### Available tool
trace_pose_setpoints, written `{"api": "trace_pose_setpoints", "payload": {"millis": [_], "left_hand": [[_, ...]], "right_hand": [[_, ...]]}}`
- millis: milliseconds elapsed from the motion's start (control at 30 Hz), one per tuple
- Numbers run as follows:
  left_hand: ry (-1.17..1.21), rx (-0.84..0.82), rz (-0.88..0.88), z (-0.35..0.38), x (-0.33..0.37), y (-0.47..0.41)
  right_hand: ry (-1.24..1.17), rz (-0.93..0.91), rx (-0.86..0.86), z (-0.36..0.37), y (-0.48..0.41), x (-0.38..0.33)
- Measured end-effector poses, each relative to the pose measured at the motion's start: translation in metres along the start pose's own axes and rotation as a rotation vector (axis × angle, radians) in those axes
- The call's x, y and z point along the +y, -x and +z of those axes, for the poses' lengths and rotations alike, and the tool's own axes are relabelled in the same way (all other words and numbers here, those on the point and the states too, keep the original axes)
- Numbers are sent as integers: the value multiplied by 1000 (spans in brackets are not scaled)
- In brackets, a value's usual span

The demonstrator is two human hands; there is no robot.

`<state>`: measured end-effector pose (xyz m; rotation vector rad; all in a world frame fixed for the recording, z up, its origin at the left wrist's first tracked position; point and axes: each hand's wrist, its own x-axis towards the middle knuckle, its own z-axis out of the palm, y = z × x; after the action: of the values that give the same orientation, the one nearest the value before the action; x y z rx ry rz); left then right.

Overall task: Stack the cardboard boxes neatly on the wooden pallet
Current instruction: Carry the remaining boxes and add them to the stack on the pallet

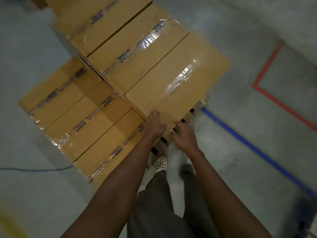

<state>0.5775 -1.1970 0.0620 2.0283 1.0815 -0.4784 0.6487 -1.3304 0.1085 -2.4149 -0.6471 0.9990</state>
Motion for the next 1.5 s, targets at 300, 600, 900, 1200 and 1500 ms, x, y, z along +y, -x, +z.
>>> {"api": "trace_pose_setpoints", "payload": {"millis": [300, 600, 900, 1200, 1500], "left_hand": [[-125, 182, -238, 31, 19, -33], [42, 106, -315, 36, 34, -15], [297, 411, -513, 59, 21, 96], [527, 708, -695, 162, -27, 305], [581, 985, -828, 248, -98, 493]], "right_hand": [[359, -132, -273, -33, -131, 40], [446, -220, -479, -61, -141, 49], [545, -444, -429, -44, -78, 17], [641, -717, -497, 39, 117, -8], [715, -980, -771, 126, 338, 40]]}}
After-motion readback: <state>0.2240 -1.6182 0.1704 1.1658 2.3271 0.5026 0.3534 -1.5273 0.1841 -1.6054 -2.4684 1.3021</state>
